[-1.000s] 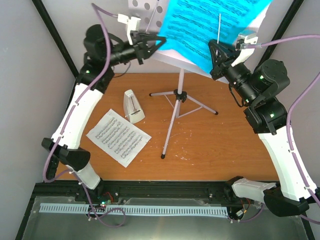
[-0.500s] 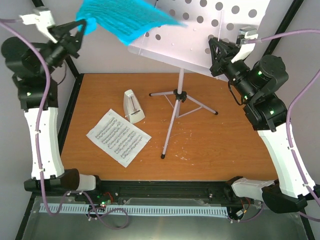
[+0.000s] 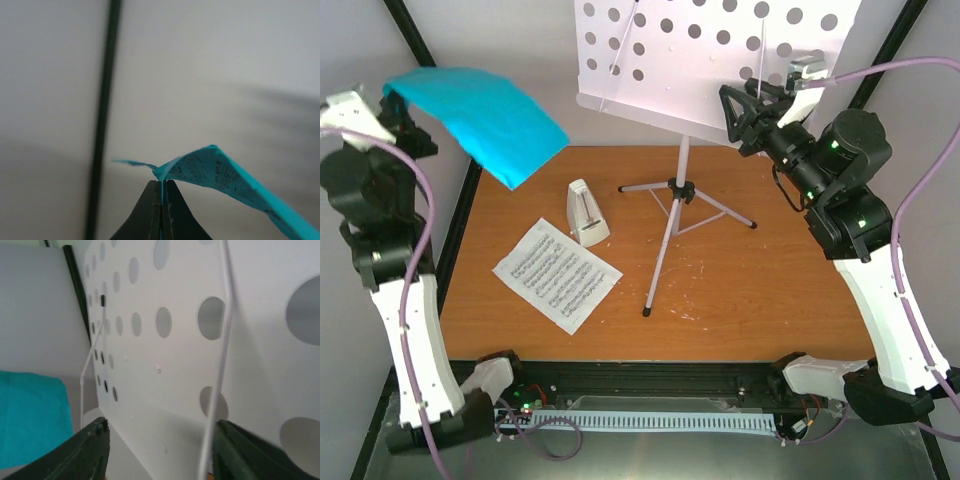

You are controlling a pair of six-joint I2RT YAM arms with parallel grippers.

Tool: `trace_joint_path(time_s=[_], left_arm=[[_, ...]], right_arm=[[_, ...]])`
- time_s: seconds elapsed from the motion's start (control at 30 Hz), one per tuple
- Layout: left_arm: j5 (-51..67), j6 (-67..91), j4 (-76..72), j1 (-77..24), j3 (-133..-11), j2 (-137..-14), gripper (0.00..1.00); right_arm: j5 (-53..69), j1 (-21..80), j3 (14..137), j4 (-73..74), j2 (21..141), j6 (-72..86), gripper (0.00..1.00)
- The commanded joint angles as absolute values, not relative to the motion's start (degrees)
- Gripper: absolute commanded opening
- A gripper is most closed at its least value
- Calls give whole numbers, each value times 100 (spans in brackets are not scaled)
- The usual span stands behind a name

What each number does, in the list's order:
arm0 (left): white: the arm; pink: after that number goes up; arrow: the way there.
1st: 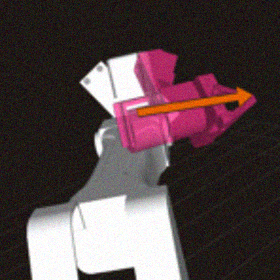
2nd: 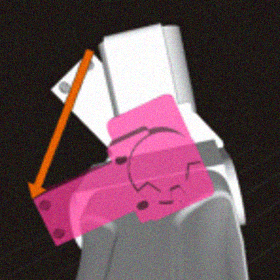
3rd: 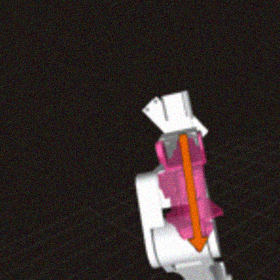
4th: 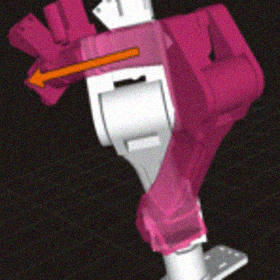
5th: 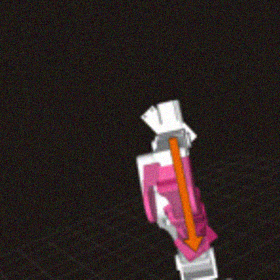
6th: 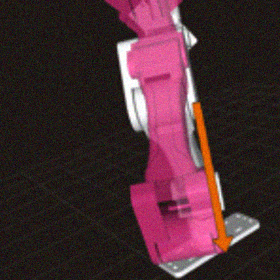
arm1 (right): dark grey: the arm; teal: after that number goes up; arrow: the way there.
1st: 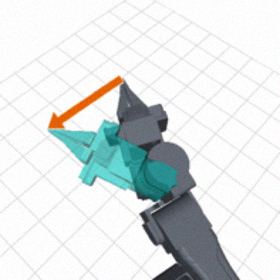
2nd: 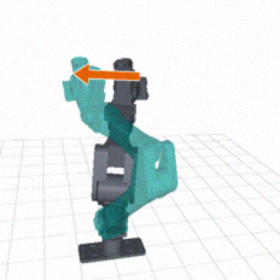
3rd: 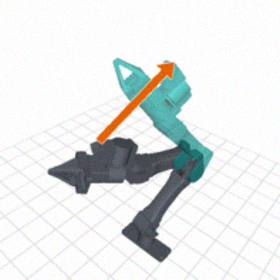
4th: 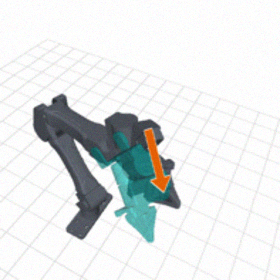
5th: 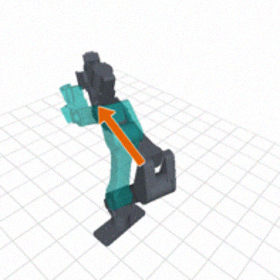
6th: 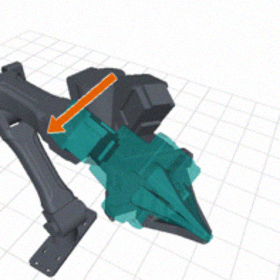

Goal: Pack up the instrument practice props

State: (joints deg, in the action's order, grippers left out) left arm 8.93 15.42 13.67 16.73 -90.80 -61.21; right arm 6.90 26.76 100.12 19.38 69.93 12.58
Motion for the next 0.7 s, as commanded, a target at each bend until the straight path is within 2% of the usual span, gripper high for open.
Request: trace_joint_path(time_s=[0.0, 0.13, 0.27, 0.47, 0.67], left_arm=[[-601, 685, 860, 1701, -7834, -5220, 0], [-770, 506, 368, 1705, -6633, -4605, 0], [-1130, 447, 253, 1705, -5789, -4288, 0], [-1523, 25, -112, 1705, -4795, -3735, 0], [-1512, -446, -287, 1559, -4416, -3775, 0]], right_arm=[[817, 2666, 9896, 1775, 6740, 1215, 63], [1192, 2671, 9756, 1675, 6568, 1186, 84], [1506, 2669, 9734, 1721, 6401, 1122, 97], [1737, 2671, 9450, 1589, 5966, 1034, 100], [1708, 2671, 8653, 1252, 5377, 909, 100]])
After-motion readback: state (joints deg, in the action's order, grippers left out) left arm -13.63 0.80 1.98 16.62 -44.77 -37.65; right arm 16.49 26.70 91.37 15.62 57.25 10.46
